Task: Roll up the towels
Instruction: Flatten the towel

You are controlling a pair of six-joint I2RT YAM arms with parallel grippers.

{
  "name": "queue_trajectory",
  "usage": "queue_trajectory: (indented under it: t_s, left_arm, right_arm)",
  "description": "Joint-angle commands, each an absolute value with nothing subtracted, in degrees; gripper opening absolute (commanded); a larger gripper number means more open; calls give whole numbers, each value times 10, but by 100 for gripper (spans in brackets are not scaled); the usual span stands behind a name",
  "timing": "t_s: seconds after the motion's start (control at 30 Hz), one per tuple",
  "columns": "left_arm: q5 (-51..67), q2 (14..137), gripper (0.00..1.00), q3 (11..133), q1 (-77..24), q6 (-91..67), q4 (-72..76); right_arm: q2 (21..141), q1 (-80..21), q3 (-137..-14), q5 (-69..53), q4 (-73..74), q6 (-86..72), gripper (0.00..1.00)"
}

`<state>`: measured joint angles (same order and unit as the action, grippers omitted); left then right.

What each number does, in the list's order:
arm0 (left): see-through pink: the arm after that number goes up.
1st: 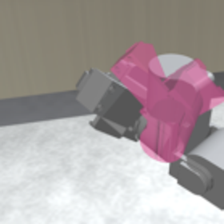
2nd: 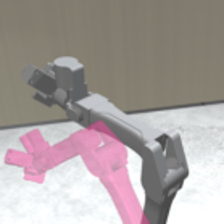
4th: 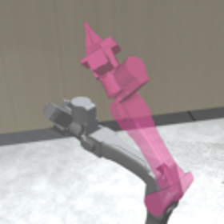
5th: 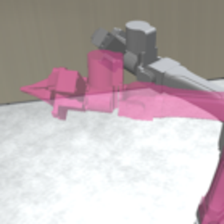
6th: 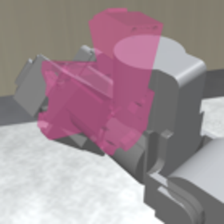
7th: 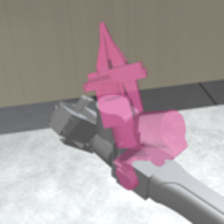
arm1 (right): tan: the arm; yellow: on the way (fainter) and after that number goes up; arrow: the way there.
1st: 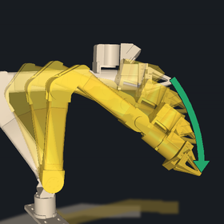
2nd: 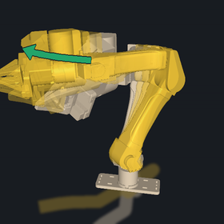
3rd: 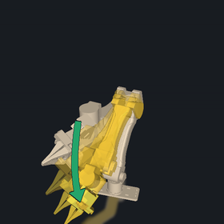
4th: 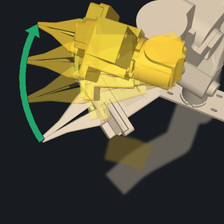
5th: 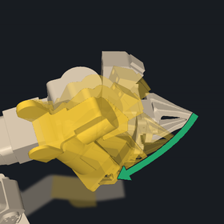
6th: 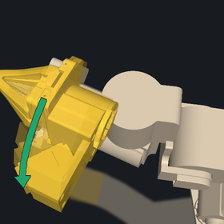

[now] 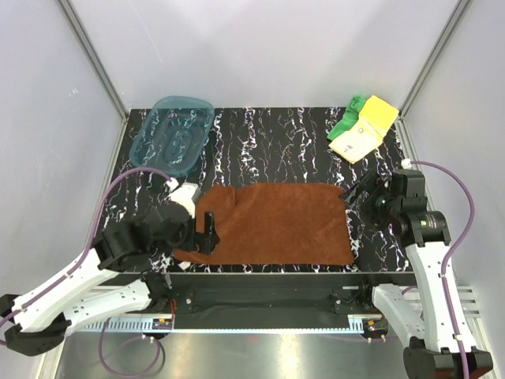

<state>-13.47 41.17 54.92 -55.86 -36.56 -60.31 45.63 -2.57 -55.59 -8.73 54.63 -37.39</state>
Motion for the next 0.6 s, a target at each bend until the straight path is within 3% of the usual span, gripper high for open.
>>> queue_trajectory:
  t_s: [0.0,0.13,0.27,0.3,0.43,0.57]
  left_arm:
    - [-196,476,99,577,-560,-353,-530]
    - [-215,557,99,574,-490,-323,-443]
    - [-131,619,84,514,-388,-306,-281]
    - [-108,640,81,504,-358,-308,-234]
    - [-93,749,72,499,-321,-316,-159]
    - [-94,856,69,516,-306,-324,-110]
  right_arm:
    - [500,-26,-562,-163,439,-400,97]
    - [582,-26,-550,-187,359,-393,85]
    - [693,-26,-570,-192,291,-393,43]
    - [744,-26,-576,-197,277,-395,25]
    - [859,-26,-574,-226,186,-411,0]
    - [964,-25,-598,-236,127,-405,0]
